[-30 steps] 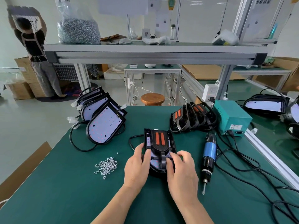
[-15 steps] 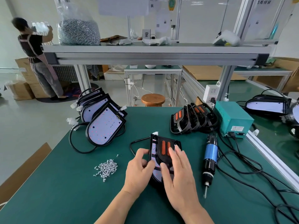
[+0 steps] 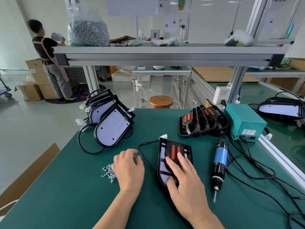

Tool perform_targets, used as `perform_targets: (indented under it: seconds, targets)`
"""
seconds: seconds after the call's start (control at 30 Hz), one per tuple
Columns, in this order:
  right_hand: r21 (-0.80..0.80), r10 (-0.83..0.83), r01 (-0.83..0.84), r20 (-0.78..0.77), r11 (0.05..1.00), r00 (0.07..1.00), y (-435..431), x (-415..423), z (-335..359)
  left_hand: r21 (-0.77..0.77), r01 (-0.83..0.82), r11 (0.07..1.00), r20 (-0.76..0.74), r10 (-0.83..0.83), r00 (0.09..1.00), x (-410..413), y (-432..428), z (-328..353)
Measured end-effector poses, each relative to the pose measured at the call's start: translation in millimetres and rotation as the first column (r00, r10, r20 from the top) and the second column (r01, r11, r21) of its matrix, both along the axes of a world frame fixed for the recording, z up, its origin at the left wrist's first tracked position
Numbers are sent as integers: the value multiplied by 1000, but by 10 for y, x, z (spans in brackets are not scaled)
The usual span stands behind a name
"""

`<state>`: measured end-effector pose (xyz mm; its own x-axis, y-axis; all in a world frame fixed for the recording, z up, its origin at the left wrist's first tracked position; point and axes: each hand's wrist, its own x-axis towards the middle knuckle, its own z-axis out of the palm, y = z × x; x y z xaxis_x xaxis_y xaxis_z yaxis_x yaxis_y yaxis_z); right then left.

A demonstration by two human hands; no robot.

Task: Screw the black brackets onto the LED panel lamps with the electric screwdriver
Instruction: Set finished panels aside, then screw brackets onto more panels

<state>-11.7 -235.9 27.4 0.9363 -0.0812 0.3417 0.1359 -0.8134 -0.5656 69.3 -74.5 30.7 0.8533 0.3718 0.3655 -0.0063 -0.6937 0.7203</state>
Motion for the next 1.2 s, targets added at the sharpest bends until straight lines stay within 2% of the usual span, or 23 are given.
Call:
perform_targets:
  seconds: [0.1,0.17,0.3,0.53,0.63,0.77,0.87,0.9,0.97,1.03,1.07,1.13,1.2]
  targets:
    - [1,-12,12,30,1000,999,37,-17,26,169,-138,976,-116,159,980,114,275,-13]
    - [14,-28,27,44,1000,999,58,-26,42,260,-143,955,-186,195,963,162,392,-17]
    - [30,-29,27,46,999,999,67,-58,56,391,-104,914,-200,195,960,212,423,-36]
    - [-9,-57,59,169,998,984,111,-186,-20,433,-46,900,-217,154,964,290,408,-49]
    - [-13,-59,63,208,998,976,118,-205,-18,429,-45,902,-159,125,979,264,350,-35]
    - [171,-129,80,297,982,946,-4,-184,138,365,-11,931,24,2,1000,135,241,-36]
    - [270,-319,236,325,933,890,-397,-27,303,351,74,933,49,-98,994,42,174,-51]
    - [290,-400,320,281,902,873,-561,41,346,349,100,932,53,-126,991,24,161,-60]
    - [303,-525,487,57,819,849,-864,186,402,336,132,932,66,-163,984,11,147,-61]
    - [209,-550,590,-220,780,806,-1049,302,394,320,148,936,64,-177,982,15,142,-57]
    - [121,-549,603,-306,788,778,-1099,346,370,323,155,934,62,-185,981,15,139,-56]
    - [-25,-559,594,-371,804,742,-1149,418,330,343,166,925,70,-202,977,9,137,-53]
    - [-98,-574,585,-377,805,727,-1158,484,350,347,169,923,80,-209,975,3,137,-44]
